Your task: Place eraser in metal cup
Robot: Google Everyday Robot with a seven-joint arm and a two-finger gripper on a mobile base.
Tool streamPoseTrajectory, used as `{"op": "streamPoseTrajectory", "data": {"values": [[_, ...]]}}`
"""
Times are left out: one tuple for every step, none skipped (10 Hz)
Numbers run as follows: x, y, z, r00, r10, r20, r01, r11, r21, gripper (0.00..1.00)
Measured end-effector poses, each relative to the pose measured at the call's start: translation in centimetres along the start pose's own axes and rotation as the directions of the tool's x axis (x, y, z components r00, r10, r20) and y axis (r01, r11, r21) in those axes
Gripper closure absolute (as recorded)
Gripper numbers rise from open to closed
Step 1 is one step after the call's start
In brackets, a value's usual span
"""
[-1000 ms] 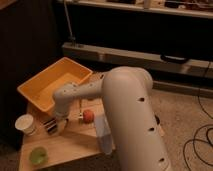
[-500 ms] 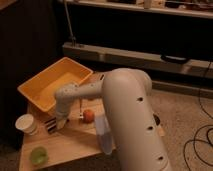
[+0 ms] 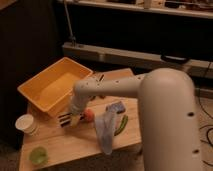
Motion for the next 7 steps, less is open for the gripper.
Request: {"op": "streamPoseTrajectory", "data": {"values": [[1.7,1.0,-2.4,0.999,0.039,0.011,-0.039,0.999,0.013,1.0],[3.6,2.2,-4.1,0.996,0.082,0.028,-0.083,0.996,0.025,1.0],[5.9,3.6,-5.7,0.99,0.133,0.04,-0.135,0.99,0.037,1.0],[7.4,4.6,-6.8,0.984,0.17,0.046,-0.172,0.984,0.046,1.0],[9.5,5.8,-8.2,0.975,0.218,0.049,-0.221,0.974,0.059,1.0],[11.8,6.9,-10.1,0.962,0.271,0.045,-0.274,0.958,0.08,1.0],[14.0,7.8,-11.8,0.95,0.312,0.033,-0.314,0.944,0.1,1.0]]}}
